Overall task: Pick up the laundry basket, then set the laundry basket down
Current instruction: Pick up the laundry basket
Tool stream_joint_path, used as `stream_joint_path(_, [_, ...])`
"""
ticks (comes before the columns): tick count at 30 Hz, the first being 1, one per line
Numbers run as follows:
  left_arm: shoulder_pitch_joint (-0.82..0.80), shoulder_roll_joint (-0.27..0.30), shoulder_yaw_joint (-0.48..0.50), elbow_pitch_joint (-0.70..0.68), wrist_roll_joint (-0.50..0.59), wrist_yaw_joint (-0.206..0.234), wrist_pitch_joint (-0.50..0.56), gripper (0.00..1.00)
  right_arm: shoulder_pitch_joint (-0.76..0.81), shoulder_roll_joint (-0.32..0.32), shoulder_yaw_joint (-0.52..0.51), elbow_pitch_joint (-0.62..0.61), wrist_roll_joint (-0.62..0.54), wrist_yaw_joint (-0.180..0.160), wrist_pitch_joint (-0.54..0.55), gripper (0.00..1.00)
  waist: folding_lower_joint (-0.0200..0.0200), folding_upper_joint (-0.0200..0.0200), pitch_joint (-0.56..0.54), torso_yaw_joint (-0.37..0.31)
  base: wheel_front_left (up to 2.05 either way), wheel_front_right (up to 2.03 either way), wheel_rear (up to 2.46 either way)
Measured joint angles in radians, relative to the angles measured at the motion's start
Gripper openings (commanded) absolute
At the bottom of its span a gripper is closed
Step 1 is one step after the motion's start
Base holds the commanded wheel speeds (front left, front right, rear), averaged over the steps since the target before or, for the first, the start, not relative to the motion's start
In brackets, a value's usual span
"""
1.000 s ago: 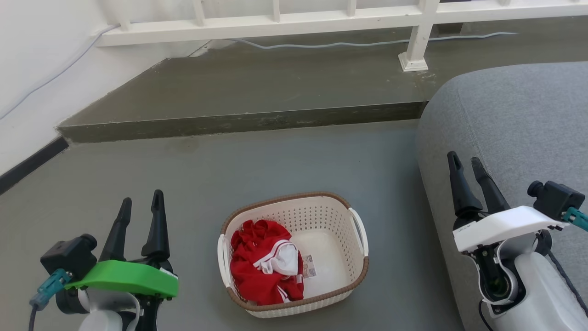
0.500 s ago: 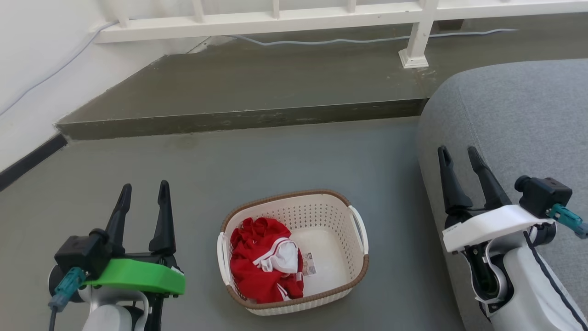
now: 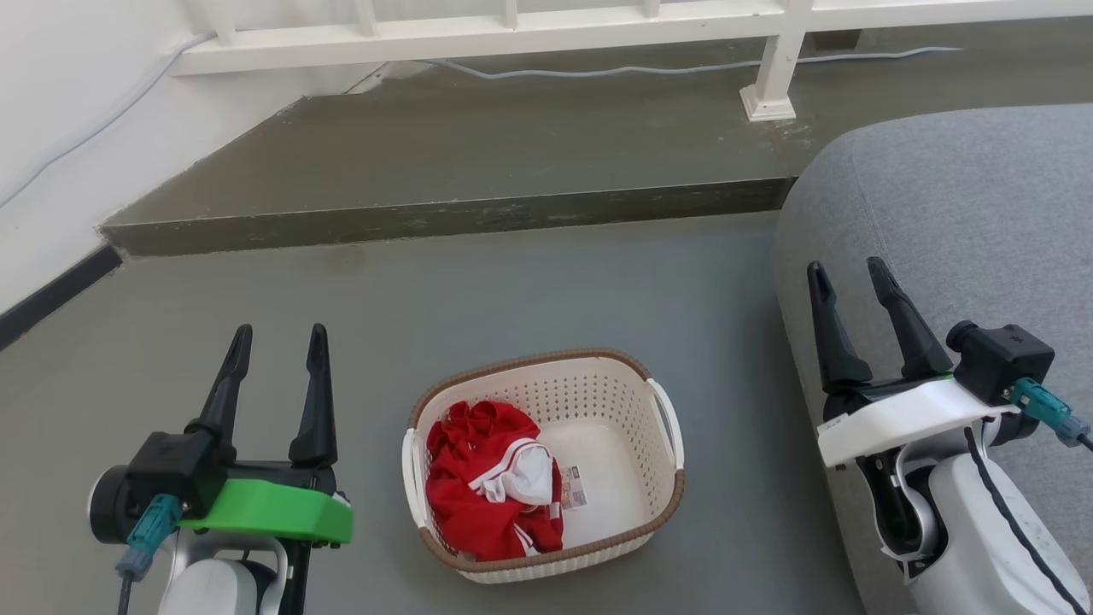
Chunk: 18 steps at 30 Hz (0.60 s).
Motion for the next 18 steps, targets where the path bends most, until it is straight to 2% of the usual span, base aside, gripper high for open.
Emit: stream_joint_path(18, [0.0, 0.0, 0.011, 0.011, 0.0, 0.0, 0.0, 1.0, 0.0, 0.01, -0.032, 0.003, -0.019, 0.012, 0.0, 1.0, 0.0, 0.0, 0.004, -0.001, 0.0, 0.0, 0.0])
